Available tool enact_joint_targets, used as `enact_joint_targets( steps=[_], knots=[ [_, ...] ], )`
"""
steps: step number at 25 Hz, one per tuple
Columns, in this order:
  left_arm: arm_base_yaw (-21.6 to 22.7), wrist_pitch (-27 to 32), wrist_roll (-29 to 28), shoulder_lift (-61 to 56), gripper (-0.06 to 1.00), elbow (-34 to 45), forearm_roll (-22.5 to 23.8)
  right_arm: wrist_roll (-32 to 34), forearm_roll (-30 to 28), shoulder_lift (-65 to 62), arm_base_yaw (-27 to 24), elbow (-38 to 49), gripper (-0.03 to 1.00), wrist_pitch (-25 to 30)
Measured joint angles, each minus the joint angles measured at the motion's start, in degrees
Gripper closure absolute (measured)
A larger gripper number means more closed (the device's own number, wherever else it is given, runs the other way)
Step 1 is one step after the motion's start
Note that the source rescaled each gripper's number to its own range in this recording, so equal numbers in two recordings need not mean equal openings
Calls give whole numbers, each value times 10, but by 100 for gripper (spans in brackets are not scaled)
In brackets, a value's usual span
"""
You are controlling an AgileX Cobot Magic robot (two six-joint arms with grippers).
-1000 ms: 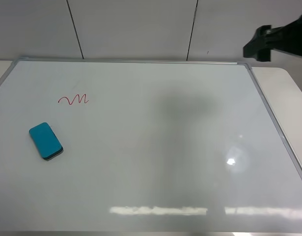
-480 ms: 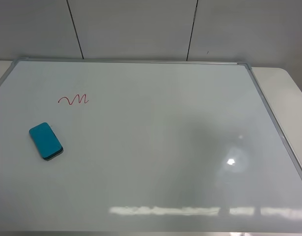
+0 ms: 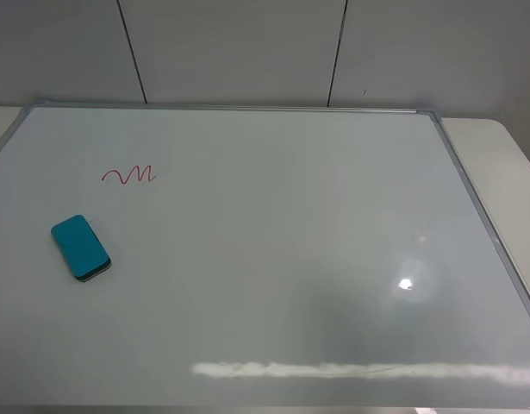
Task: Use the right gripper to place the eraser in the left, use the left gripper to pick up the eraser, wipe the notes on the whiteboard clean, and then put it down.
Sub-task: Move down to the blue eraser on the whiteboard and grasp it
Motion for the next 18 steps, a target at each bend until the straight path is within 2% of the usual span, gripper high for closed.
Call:
enact_joint_targets(
  steps=[8, 13, 18],
  knots=[
    [0, 0, 0, 0, -6, 0, 0, -62, 31, -68, 0, 1, -3, 62],
    [0, 0, 0, 0, -6, 0, 0, -67, 53, -68, 2, 32, -3, 61],
    [0, 0, 0, 0, -6, 0, 0, -82, 61, -68, 32, 107, -3, 48]
  ],
)
